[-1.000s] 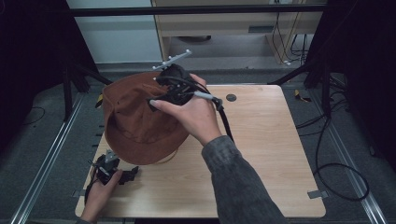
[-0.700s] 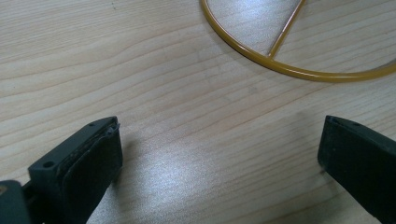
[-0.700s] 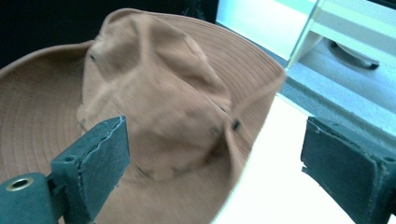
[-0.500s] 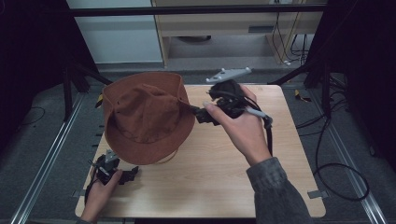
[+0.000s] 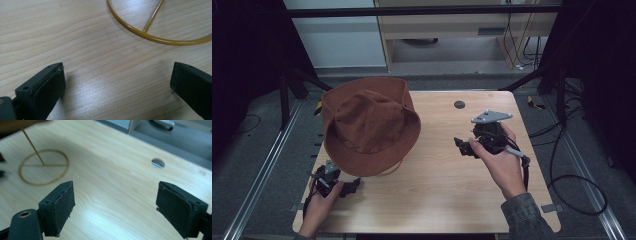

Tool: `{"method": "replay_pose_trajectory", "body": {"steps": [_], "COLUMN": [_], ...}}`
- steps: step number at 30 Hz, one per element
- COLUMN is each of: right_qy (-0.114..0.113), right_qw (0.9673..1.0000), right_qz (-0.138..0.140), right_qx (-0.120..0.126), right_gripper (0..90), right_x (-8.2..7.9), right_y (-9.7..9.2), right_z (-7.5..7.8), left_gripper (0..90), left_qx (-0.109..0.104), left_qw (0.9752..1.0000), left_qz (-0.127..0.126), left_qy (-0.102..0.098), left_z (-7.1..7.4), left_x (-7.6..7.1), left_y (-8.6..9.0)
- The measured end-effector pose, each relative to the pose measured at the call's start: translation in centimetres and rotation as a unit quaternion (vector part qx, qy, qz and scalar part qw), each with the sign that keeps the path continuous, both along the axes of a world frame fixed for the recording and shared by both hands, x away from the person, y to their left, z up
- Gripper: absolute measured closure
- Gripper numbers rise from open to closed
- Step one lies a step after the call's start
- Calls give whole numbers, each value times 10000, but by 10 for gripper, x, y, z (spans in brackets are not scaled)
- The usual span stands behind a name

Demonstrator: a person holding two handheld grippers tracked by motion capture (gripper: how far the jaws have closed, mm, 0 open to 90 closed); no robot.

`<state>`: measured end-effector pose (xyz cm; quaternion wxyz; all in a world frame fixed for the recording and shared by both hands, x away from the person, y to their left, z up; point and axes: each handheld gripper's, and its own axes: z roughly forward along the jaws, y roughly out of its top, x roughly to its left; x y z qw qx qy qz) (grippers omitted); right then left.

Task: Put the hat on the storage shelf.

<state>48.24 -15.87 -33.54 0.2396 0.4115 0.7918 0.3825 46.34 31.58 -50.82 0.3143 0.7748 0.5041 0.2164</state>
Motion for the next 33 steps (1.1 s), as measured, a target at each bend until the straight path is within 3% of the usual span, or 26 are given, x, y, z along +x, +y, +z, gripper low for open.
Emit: {"method": "replay_pose_trajectory", "body": {"steps": [6,12,21,33], "right_qy": [111,292,623,1017], "right_qw": [9999,9995,9980,9947], "right_qz": [23,5,53,35], "right_qx": [18,86,41,148], "right_gripper": [155,150,152,140], "right_x": [7,28,52,44], "right_y": [-11,-25,-29,-32], "right_z": [-24,-49,-87,-123], "left_gripper": [0,0,0,0], "left_qx": [16,25,23,21], "left_qw": [10000,10000,10000,10000], "left_qz": [5,2,24,42], "left_qy": [-5,-10,-6,-8], "left_z": [0,0,0,0], "left_x": [1,1,1,0], "left_y": [0,0,0,-1]}}
